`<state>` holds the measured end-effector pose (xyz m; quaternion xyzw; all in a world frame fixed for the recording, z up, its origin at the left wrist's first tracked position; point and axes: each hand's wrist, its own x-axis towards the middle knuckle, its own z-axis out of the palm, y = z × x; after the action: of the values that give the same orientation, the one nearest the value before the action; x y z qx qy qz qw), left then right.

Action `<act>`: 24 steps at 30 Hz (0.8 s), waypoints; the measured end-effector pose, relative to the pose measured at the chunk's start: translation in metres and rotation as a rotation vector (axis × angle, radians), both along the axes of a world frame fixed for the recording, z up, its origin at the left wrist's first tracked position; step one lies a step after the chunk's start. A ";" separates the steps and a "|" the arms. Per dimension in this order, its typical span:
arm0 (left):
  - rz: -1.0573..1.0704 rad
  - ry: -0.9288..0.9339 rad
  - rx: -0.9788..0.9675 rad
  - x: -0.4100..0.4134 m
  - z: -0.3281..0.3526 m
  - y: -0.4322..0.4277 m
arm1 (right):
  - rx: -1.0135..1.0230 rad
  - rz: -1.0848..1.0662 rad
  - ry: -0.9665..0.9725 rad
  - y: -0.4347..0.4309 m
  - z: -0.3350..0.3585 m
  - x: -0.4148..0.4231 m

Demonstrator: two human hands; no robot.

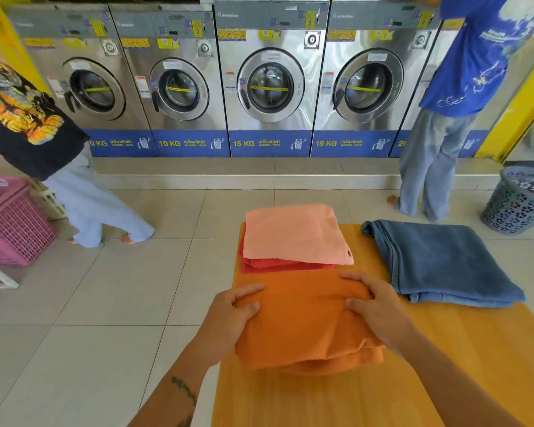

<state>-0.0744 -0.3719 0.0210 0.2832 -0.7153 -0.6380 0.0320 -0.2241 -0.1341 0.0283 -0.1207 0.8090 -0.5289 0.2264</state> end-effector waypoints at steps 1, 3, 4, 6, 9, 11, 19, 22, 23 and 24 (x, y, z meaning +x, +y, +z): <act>0.009 0.027 -0.014 -0.013 0.007 -0.006 | -0.015 0.000 0.025 -0.008 0.006 -0.015; 0.012 0.081 -0.041 -0.039 0.020 -0.019 | -0.039 0.000 0.086 -0.023 0.016 -0.047; 0.003 0.102 -0.059 -0.053 0.026 -0.026 | -0.045 -0.004 0.112 -0.031 0.020 -0.063; -0.029 0.124 -0.098 -0.082 0.034 -0.038 | -0.040 -0.007 0.143 -0.047 0.025 -0.095; -0.040 0.129 -0.139 -0.125 0.042 -0.054 | -0.035 0.015 0.173 -0.071 0.026 -0.141; -0.004 0.144 -0.164 -0.151 0.045 -0.064 | -0.045 -0.005 0.188 -0.087 0.025 -0.169; 0.010 -0.171 -0.337 -0.193 0.000 -0.091 | 0.391 0.103 0.192 -0.105 -0.023 -0.223; 0.062 -0.145 -0.271 -0.187 -0.021 -0.091 | 0.348 0.066 0.164 -0.094 -0.038 -0.219; 0.080 -0.127 -0.274 -0.184 -0.026 -0.091 | 0.317 0.049 0.169 -0.090 -0.042 -0.216; 0.096 -0.106 -0.293 -0.182 -0.029 -0.091 | 0.287 0.034 0.178 -0.087 -0.044 -0.214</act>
<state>-0.2566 -0.4631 -0.0082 0.3424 -0.7872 -0.5086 0.0657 -0.4379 -0.2211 -0.0158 -0.1472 0.8909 -0.3914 0.1775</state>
